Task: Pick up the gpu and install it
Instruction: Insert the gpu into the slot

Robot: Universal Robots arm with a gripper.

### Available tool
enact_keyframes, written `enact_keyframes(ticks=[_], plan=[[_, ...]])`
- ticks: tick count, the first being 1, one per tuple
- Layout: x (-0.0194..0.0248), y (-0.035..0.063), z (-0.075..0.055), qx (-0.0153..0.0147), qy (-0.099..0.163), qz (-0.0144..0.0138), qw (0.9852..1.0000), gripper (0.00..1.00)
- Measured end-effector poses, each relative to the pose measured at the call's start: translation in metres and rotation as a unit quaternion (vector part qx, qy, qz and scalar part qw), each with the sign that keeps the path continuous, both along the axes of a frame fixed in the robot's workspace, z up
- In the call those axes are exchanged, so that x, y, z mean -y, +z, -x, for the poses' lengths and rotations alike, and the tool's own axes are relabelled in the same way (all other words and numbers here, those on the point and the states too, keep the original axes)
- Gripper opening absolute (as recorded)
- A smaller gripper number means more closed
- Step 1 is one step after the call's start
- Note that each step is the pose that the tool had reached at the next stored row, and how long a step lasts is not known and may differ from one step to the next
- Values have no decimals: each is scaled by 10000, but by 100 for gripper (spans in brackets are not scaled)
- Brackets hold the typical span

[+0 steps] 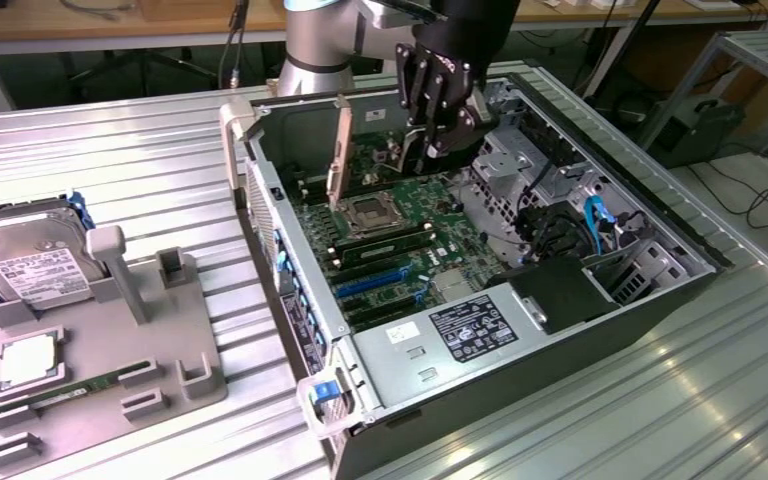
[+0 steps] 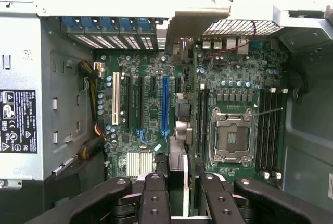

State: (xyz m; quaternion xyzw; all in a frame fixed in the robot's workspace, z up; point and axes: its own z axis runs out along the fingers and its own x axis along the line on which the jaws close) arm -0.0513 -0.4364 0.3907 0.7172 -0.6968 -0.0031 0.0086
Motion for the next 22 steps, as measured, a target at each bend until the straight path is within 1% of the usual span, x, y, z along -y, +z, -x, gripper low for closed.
enact_keyframes(ticks=[11,14,22], plan=[[3,-48,0,-24,0,-8,10000,28],[2,-61,0,-35,0,-8,10000,28],[3,-96,0,-50,0,-10,10000,28]])
